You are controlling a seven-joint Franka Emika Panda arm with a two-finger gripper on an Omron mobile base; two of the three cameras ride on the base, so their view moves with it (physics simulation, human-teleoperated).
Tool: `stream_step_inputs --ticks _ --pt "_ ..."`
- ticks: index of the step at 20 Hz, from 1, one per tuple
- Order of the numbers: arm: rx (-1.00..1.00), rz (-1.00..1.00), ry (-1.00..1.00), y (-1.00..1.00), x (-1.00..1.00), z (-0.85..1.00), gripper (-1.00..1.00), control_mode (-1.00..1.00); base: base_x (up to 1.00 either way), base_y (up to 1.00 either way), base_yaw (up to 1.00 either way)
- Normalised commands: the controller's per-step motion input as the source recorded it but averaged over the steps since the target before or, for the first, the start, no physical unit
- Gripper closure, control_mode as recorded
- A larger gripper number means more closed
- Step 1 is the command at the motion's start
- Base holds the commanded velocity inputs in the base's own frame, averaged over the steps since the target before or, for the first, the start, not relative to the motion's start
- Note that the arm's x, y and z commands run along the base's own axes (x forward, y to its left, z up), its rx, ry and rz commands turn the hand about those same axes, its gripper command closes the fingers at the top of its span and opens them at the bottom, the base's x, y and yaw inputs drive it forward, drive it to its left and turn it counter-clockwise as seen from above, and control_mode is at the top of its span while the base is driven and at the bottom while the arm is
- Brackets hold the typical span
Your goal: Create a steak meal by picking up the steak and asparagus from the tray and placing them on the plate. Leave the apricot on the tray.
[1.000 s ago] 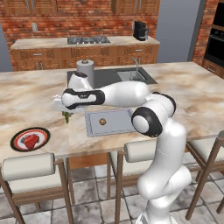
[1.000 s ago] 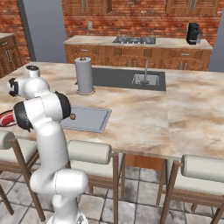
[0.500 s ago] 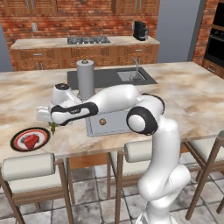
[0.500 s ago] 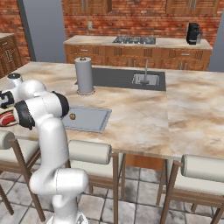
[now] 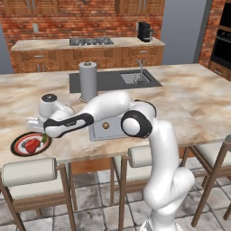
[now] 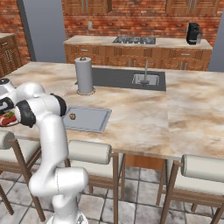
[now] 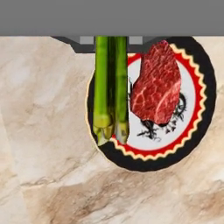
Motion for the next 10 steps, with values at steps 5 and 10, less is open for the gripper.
stream_step_inputs --ticks 5,10 --pt "0.00 -0.01 0.00 0.14 0.09 -0.36 1.00 -1.00 0.00 0.00 0.00" --pt "0.00 0.00 0.00 0.00 0.15 -0.35 1.00 -1.00 0.00 0.00 0.00"
